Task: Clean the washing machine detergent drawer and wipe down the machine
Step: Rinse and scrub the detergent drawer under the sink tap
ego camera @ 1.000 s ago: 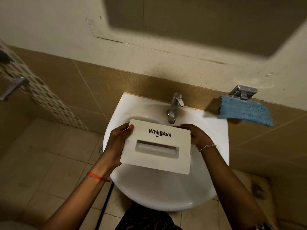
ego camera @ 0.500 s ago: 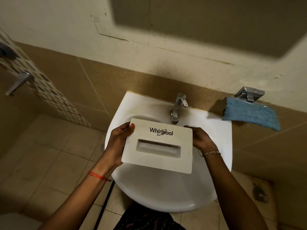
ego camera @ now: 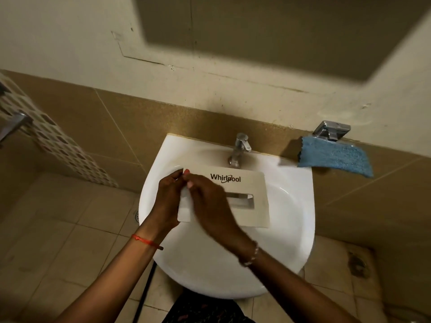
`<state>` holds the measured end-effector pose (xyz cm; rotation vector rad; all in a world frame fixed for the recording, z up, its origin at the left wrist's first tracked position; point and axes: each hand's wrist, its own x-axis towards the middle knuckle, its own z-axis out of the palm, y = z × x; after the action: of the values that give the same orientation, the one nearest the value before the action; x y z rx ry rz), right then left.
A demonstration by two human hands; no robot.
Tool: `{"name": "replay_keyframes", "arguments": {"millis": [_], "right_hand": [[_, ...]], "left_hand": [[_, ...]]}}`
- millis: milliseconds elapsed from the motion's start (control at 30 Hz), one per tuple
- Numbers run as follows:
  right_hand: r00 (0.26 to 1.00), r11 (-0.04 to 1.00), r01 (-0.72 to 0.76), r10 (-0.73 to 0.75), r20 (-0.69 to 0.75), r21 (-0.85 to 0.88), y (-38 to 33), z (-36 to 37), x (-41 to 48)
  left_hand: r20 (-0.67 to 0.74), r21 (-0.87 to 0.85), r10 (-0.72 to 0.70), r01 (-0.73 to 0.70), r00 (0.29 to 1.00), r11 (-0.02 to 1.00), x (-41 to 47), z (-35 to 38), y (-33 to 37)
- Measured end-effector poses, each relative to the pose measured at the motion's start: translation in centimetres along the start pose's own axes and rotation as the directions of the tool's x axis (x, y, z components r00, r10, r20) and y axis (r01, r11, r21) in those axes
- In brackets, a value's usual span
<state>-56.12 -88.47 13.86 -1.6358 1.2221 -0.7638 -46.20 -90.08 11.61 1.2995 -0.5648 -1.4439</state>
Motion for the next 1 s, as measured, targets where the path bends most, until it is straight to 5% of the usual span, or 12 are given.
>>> {"name": "replay_keyframes", "arguments": {"millis": [67, 133, 400, 533, 633, 700, 833, 1000], "right_hand": [[0.985, 0.902, 0.170, -0.173, 0.030, -0.398, 1.3, 2.3, -0.7], [0.960, 0.759, 0.249, -0.276, 0.049, -0.601, 2.7, 3.3, -1.1], [0.984, 0.622, 0.042, -0.163, -0.076, -0.782, 7.2, -3.4, -2.8], [0.974, 0.742, -0.048, -0.112, -0.195, -0.668, 9.0, -7.0, -3.7], [0.949, 0.942, -0.265, 0.217, -0.228, -0.205, 8.4, -9.1, -4.1], [0.935, 0.947, -0.320, 0.319, -0.155, 0.016, 7.9, -10.0, -3.9], [0.927, 0.953, -0.299, 0.303, -0.222, 0.051, 7.1, -10.3, -3.1], [0.865, 0.863, -0.440, 0.481, -0.140, 0.246, 5.8, -11.1, -1.6]], "left_hand": [[-0.032, -0.034, -0.006, 0.005, 0.999, 0.999, 0.4, 0.2, 0.3], [-0.056, -0.034, -0.027, 0.025, 0.998, 0.999, 0.5, 0.2, 0.5], [-0.020, -0.037, -0.048, 0.047, 0.999, 0.998, 0.5, 0.0, 0.1], [-0.038, 0.009, -0.069, 0.069, 0.997, 0.998, 0.1, 0.5, 0.0], [-0.048, 0.009, -0.095, 0.096, 0.994, 0.995, 0.1, 1.0, 0.3], [-0.051, 0.000, -0.140, 0.140, 0.989, 0.990, 0.3, 1.2, 0.8], [-0.049, 0.007, -0.265, 0.266, 0.963, 0.964, 0.9, 1.4, 2.0], [-0.055, 0.023, -0.351, 0.353, 0.935, 0.935, 1.5, 1.9, 3.6]]}}
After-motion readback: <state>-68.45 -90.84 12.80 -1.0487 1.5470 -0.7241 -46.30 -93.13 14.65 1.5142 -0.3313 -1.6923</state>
